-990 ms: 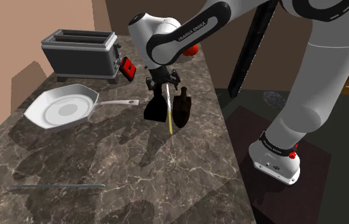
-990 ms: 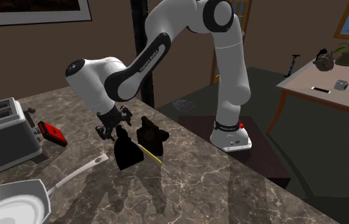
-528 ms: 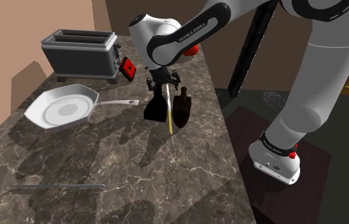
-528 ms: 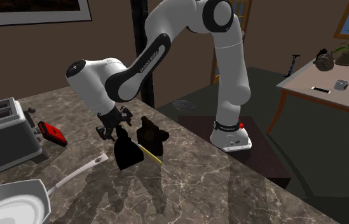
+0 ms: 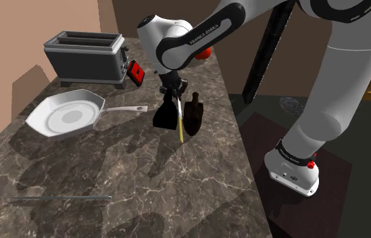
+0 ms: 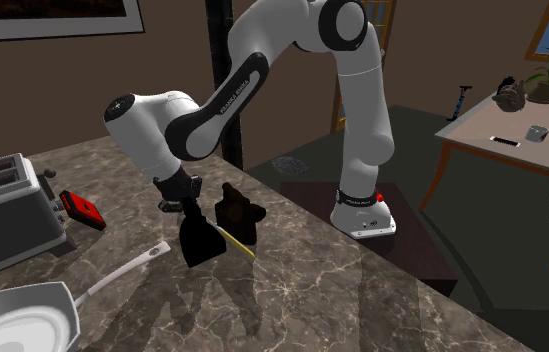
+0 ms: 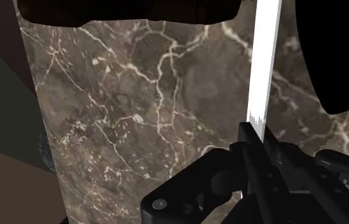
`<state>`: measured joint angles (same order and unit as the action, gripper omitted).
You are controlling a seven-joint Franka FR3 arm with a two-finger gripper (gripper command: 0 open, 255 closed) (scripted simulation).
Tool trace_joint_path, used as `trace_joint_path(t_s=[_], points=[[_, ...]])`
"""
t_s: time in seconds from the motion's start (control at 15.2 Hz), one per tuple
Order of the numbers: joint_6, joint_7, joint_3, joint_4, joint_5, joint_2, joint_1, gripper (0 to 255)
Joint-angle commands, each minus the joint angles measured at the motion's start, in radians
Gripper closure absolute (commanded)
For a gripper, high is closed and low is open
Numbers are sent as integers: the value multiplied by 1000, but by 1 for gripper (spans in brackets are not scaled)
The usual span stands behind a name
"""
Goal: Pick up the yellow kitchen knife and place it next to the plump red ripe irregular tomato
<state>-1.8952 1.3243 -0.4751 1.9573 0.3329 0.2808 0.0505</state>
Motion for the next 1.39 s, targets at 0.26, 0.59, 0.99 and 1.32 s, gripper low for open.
trace_joint_path(t_s=[0.26, 0.59, 0.99, 1.32], points=[[32, -14, -4, -15, -13, -22, 3, 255], [86, -35, -9, -44, -33, -54, 6, 255], [155, -58, -14, -87, -52, -86, 8, 255], [213, -76, -17, -130, -65, -108, 9, 255]])
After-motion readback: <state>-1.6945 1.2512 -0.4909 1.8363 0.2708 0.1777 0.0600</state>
